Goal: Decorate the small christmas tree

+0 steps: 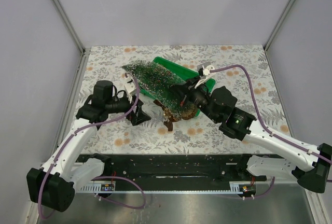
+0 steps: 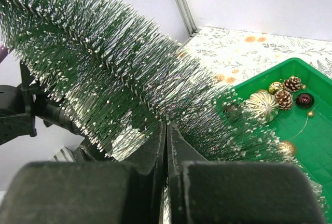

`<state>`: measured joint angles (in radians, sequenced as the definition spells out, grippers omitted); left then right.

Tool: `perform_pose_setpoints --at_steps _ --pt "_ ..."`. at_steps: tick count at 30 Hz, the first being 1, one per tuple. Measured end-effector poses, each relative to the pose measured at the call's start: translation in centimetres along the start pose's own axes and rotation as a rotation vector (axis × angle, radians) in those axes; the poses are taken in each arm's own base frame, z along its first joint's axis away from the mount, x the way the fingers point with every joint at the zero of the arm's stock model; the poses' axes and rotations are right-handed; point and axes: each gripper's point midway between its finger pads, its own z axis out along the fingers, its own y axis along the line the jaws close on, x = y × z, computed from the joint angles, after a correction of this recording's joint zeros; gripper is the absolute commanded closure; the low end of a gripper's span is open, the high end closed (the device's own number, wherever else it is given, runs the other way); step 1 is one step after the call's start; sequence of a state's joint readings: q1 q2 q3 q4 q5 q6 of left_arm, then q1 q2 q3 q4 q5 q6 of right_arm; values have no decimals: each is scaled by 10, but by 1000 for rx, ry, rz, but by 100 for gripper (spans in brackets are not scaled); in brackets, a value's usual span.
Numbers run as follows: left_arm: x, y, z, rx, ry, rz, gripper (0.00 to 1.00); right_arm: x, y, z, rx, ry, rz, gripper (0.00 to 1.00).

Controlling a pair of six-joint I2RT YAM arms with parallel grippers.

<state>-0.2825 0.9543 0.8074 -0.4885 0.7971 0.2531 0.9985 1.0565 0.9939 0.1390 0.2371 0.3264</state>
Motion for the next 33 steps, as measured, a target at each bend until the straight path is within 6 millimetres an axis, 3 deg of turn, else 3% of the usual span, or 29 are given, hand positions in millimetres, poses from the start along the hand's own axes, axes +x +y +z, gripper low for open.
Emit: perform_pose_setpoints --at_steps 5,10,14,18,19,25,33 --pt "-12 -13 9 114 -49 -37 1 -1 1 -1 -4 -10 30 100" --pt "-37 -26 12 218 -129 -83 4 -3 4 -1 -12 -29 69 100" --pt "-49 -34 12 270 -165 -91 24 -9 8 0 -26 -55 109 100" --pt "-56 -39 12 317 -179 -127 72 -14 11 1 -39 -81 148 100" --pt "-59 -41 12 328 -188 -127 79 -15 12 1 -43 -89 161 100" --pt "-72 -44 9 350 -226 -105 100 -13 13 2 -53 -103 209 100" --pt "-70 -42 9 329 -225 -94 100 -12 12 1 -49 -112 240 100"
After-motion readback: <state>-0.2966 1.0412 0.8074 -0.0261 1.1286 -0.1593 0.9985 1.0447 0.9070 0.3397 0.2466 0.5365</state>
